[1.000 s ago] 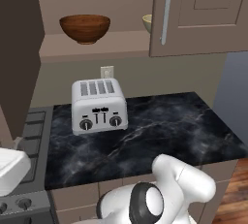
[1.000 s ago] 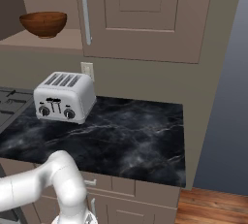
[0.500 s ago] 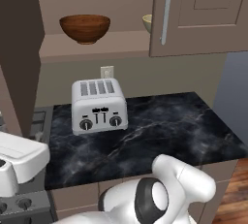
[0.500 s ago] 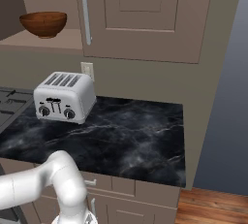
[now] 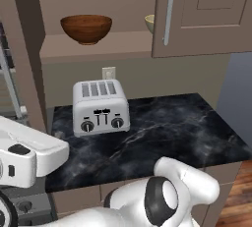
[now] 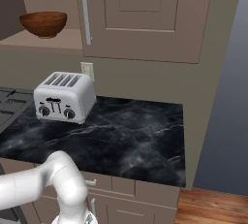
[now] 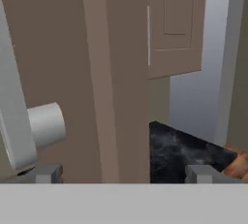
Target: Open the cabinet. Pick the bowls from the counter and place them in the cabinet. Then close the cabinet.
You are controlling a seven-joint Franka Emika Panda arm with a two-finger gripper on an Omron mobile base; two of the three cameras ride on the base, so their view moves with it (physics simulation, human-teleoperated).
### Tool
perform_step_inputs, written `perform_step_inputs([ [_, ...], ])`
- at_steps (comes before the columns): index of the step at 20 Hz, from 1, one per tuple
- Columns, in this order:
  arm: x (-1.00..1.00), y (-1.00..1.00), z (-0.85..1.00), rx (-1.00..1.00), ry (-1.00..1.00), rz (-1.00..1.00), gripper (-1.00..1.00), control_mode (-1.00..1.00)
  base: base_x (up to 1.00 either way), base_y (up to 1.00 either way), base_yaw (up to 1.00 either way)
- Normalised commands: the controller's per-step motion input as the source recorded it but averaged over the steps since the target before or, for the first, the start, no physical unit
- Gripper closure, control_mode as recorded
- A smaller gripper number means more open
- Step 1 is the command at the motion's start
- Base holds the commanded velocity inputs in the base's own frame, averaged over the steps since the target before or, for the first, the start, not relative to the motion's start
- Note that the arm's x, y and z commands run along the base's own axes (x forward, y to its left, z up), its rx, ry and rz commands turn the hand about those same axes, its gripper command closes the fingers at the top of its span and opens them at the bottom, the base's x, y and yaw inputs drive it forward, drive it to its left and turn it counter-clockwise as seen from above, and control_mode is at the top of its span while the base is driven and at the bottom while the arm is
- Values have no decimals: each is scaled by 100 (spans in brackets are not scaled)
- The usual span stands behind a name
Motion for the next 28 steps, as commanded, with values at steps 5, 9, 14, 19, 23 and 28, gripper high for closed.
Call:
perform_step_inputs([
  [5,20,-38,0,4,-6,0,-100,-100,0,0,0],
  [9,67,-29,-4,0,-26,0,-100,-100,0,0,0],
  [14,79,-30,-4,0,-41,0,-100,-100,0,0,0],
  [19,85,-52,0,0,-42,0,-100,-100,0,0,0],
  [23,95,-74,0,0,-35,0,-100,-100,0,0,0],
  [28,97,-78,7,0,-21,0,-100,-100,0,0,0],
])
